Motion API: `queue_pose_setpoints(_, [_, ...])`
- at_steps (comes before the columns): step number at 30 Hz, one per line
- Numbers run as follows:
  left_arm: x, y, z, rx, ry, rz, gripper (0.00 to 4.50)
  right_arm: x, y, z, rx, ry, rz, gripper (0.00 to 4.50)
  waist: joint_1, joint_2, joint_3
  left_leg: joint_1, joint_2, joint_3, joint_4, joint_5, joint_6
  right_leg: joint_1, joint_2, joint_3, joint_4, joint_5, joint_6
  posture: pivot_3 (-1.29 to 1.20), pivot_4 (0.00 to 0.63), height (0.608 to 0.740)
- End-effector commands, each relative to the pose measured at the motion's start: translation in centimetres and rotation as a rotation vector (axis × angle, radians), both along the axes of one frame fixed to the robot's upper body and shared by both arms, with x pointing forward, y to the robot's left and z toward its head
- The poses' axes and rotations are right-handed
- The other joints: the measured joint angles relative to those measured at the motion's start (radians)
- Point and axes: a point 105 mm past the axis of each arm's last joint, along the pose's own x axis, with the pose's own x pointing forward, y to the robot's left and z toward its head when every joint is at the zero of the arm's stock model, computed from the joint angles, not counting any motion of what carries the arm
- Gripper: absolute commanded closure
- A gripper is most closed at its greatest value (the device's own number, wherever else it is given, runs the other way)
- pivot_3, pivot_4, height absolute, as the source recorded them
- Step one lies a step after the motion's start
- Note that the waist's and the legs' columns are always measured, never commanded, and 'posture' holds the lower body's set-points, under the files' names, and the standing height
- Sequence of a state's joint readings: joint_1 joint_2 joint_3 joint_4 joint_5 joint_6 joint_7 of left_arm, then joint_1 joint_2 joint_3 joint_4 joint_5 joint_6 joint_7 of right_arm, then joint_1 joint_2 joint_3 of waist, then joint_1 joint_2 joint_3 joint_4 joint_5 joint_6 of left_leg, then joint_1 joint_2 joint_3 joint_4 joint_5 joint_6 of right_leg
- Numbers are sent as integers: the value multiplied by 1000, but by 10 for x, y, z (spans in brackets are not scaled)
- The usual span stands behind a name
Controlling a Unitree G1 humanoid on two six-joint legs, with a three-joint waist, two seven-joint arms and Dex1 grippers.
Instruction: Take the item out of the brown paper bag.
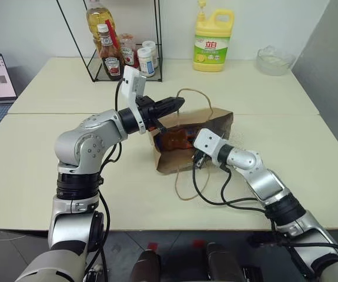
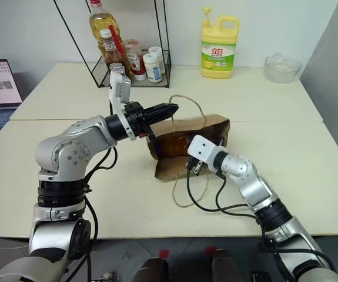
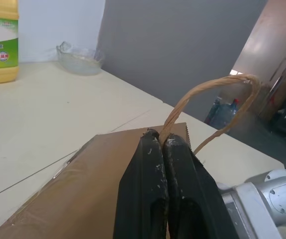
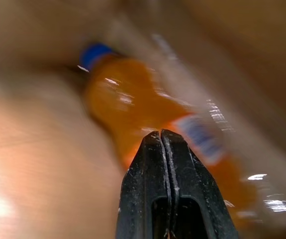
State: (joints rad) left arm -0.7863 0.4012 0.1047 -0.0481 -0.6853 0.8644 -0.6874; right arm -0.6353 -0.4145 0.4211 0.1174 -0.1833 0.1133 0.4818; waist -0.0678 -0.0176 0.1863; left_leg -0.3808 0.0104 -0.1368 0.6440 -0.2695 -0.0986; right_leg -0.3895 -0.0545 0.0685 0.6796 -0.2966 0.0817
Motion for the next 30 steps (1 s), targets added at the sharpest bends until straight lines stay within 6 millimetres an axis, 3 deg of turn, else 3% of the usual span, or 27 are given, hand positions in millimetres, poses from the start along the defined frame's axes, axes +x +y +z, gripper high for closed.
queue_pose_setpoints(1, [-6,-3,14,-18,-63,-16,4500,4,7,15,-102,-162,37,4309,-3,0,0,0,0,0,0,0,0,0,0,0,0,0,0,0,150,740])
queue_pose_setpoints(4, [-6,-3,13,-19,-63,-14,4500,4,13,14,-165,-187,80,3574,-10,0,0,0,0,0,0,0,0,0,0,0,0,0,0,0,150,740])
queue_pose_setpoints(14, [-6,-1,14,-21,-65,-7,4500,2,22,-1,-361,-130,187,16,-15,0,0,0,0,0,0,0,0,0,0,0,0,0,0,0,150,740])
queue_pose_setpoints(24, [-8,-3,13,-27,-60,-5,4500,34,7,-14,-518,-106,39,16,-16,0,0,0,0,-1,0,0,0,0,0,0,0,0,0,0,150,740])
queue_pose_setpoints(29, [-7,-3,12,-27,-58,0,4500,41,-2,-17,-567,-118,14,16,-15,0,0,0,0,-1,0,0,0,1,0,0,0,0,0,0,150,740])
queue_pose_setpoints(30, [-7,-3,12,-27,-58,1,4500,41,-2,-17,-573,-124,21,186,-15,0,0,0,0,-1,0,0,0,1,0,0,0,0,0,0,150,740])
